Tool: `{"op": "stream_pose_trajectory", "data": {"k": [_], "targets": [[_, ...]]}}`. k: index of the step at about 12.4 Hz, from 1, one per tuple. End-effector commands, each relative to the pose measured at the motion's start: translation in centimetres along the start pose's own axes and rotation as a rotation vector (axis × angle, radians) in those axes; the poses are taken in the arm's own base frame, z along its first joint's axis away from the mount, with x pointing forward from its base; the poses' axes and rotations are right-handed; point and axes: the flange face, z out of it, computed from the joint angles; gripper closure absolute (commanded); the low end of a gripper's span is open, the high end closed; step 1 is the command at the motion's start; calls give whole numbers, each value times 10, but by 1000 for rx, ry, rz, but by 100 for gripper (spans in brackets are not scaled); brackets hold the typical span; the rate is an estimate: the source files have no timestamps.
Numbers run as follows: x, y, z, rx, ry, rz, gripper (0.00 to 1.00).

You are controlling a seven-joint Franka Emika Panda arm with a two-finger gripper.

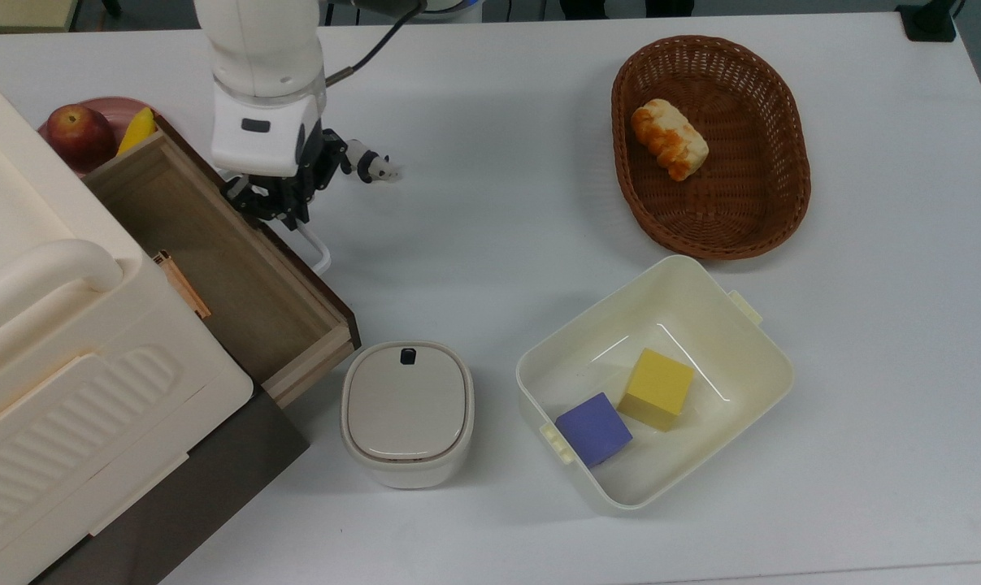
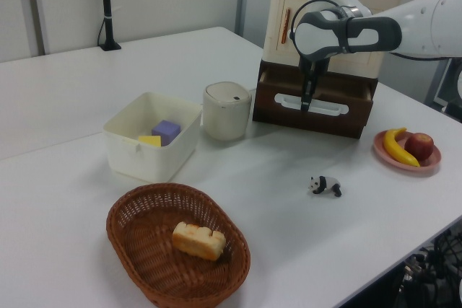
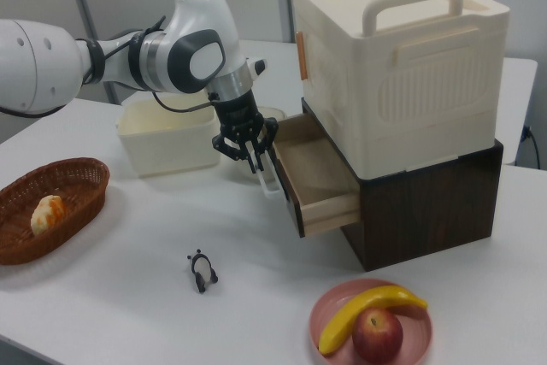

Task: Slide open the drawer
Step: 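Pull the drawer handle outward, sliding the drawer out of the unit, then open the gripper and release the drawer handle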

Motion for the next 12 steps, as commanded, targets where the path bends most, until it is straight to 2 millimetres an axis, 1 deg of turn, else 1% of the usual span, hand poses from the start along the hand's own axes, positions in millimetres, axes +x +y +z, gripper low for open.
{"op": "stream_pose_trajectory", "data": {"k": [1, 5, 7, 9, 12], "targets": [[5, -30, 1, 29, -41, -23, 87], [6, -38, 9, 44, -55, -38, 89], [12, -47, 13, 53, -62, -53, 89], [13, -49, 15, 57, -67, -58, 89], [18, -61, 17, 64, -73, -81, 89]]}}
